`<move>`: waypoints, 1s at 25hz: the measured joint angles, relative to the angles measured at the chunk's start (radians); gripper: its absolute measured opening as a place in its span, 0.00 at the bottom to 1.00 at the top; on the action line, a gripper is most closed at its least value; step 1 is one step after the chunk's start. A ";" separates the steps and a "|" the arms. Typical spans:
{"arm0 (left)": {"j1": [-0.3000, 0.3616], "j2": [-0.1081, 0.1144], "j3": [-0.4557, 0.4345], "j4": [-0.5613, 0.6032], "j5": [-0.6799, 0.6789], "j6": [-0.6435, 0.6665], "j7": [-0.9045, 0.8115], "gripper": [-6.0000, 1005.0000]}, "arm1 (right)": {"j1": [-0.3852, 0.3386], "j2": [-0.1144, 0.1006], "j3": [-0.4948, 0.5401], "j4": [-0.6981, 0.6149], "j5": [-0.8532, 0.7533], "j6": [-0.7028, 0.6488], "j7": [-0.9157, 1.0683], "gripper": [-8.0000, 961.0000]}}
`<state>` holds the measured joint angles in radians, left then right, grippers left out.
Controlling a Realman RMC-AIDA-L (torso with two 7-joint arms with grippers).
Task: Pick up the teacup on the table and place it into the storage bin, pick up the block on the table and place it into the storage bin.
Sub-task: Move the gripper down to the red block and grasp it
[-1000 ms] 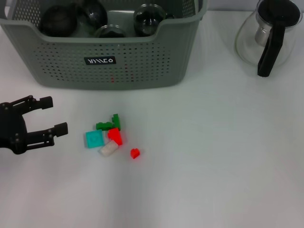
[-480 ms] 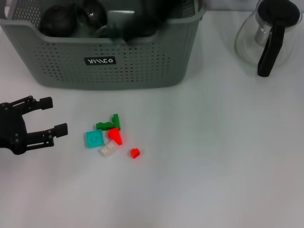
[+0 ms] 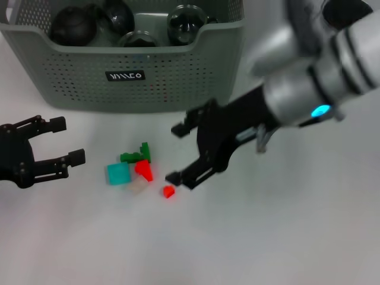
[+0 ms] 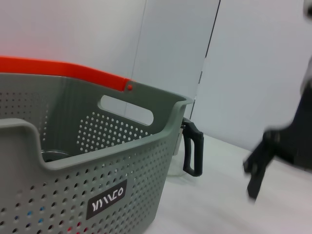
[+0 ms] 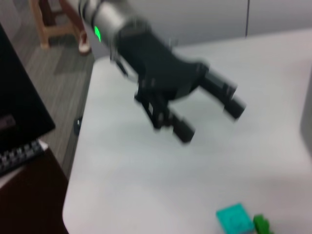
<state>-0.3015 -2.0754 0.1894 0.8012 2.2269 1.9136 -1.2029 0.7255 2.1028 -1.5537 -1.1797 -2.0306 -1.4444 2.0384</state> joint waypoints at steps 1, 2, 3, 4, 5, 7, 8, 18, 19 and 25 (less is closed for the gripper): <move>-0.001 0.000 0.000 0.000 0.000 -0.001 0.000 0.86 | -0.001 0.000 -0.042 0.024 -0.002 0.043 -0.001 0.99; -0.001 0.000 0.000 0.000 0.001 -0.001 0.000 0.86 | 0.001 0.000 -0.079 0.047 -0.007 0.080 -0.002 0.99; -0.001 0.000 0.000 0.000 0.002 -0.002 0.000 0.86 | 0.004 0.001 -0.119 0.071 -0.011 0.125 -0.003 0.99; -0.002 0.000 0.000 0.000 0.002 -0.002 -0.001 0.86 | 0.007 0.002 -0.156 0.094 -0.015 0.166 -0.003 0.99; -0.002 0.000 -0.001 0.000 0.002 -0.002 -0.001 0.86 | 0.011 0.003 -0.194 0.114 -0.018 0.209 -0.003 0.99; -0.002 0.000 -0.001 -0.001 0.002 -0.002 -0.001 0.86 | 0.014 0.005 -0.255 0.139 -0.019 0.279 -0.002 0.99; -0.002 0.000 -0.001 -0.001 0.002 -0.002 -0.001 0.86 | 0.014 0.006 -0.281 0.148 -0.018 0.305 -0.002 0.99; -0.002 0.000 -0.001 -0.002 0.002 -0.007 -0.003 0.86 | 0.018 0.013 -0.435 0.210 -0.004 0.485 0.006 0.98; -0.003 0.000 -0.001 -0.002 0.002 -0.007 -0.003 0.86 | 0.019 0.013 -0.448 0.216 0.004 0.501 0.006 0.98; -0.005 0.000 -0.001 -0.002 0.002 -0.008 -0.003 0.86 | 0.021 0.015 -0.483 0.239 0.043 0.567 0.004 0.97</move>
<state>-0.3063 -2.0755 0.1886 0.7991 2.2291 1.9053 -1.2057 0.7465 2.1175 -2.0369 -0.9406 -1.9873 -0.8776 2.0422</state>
